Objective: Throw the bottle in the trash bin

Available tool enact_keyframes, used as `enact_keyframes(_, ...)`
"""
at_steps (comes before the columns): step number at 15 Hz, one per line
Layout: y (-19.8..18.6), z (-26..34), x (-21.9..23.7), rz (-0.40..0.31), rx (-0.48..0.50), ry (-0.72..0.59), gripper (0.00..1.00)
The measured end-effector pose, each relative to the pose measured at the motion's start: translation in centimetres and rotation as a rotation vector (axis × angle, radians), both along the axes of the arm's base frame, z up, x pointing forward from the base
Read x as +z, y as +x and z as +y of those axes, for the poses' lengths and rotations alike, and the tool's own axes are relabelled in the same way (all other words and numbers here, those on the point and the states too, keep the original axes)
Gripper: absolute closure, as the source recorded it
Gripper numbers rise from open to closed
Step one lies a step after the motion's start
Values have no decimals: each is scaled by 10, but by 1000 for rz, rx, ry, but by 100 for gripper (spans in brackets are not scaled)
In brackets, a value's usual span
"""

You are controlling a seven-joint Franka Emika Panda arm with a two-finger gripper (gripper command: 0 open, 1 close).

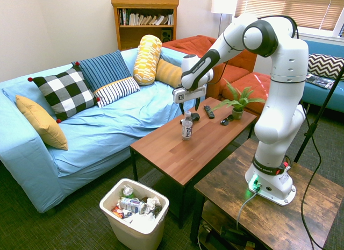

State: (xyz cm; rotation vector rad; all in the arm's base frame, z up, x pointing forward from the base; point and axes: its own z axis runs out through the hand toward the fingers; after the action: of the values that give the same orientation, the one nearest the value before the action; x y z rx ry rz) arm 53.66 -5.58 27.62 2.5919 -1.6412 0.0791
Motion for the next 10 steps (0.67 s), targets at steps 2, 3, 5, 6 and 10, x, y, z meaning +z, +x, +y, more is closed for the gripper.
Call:
enact_keyframes(2, 3, -3, -6, 7, -7, -2, 0)
enact_keyframes(3, 3, -6, -8, 10, -12, -2, 100)
enact_keyframes(5, 4, -8, -12, 11, -17, 1, 100)
enact_keyframes(6, 4, -6, -13, 10, -18, 5, 100)
enact_keyframes(10, 6, 2, -13, 6, -10, 10, 100)
